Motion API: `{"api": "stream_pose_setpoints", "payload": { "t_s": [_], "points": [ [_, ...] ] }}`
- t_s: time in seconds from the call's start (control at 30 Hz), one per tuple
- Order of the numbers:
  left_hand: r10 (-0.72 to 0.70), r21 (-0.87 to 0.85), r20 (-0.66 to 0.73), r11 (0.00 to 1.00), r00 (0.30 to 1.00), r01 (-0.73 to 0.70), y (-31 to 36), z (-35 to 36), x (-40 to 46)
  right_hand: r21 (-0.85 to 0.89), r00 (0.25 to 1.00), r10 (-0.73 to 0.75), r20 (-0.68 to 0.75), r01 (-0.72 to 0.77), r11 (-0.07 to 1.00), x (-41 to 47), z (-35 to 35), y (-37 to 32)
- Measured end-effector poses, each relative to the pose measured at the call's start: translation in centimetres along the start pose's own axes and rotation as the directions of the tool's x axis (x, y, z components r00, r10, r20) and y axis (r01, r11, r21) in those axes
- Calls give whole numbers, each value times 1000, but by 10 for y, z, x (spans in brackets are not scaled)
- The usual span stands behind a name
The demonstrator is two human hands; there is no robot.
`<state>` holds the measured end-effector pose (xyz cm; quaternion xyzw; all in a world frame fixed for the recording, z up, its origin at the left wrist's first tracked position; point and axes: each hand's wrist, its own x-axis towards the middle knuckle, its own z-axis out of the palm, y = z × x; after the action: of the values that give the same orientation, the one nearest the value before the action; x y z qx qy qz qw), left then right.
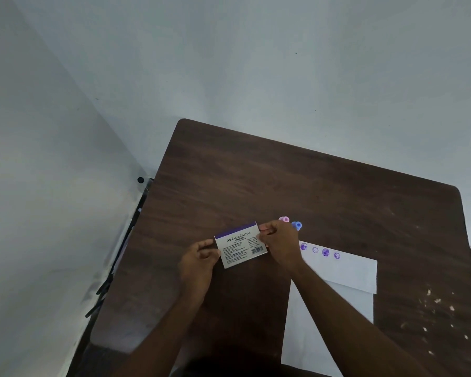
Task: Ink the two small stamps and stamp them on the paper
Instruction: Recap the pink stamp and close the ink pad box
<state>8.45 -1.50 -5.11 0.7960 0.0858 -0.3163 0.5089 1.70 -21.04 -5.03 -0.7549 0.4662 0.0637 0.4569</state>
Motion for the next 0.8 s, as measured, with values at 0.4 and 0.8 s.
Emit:
{"api": "stream_pose_setpoints", "payload": {
  "t_s": [0.4, 0.8],
  "points": [
    [74, 122, -68, 990, 995, -65, 5, 10, 0, -45, 1000, 9, -5, -9, 999, 2, 4, -4],
    [247, 209, -36, 949, 968, -235, 10, 12, -2, -132, 1000, -13, 0, 13, 991, 1, -2, -10]
  ]
}}
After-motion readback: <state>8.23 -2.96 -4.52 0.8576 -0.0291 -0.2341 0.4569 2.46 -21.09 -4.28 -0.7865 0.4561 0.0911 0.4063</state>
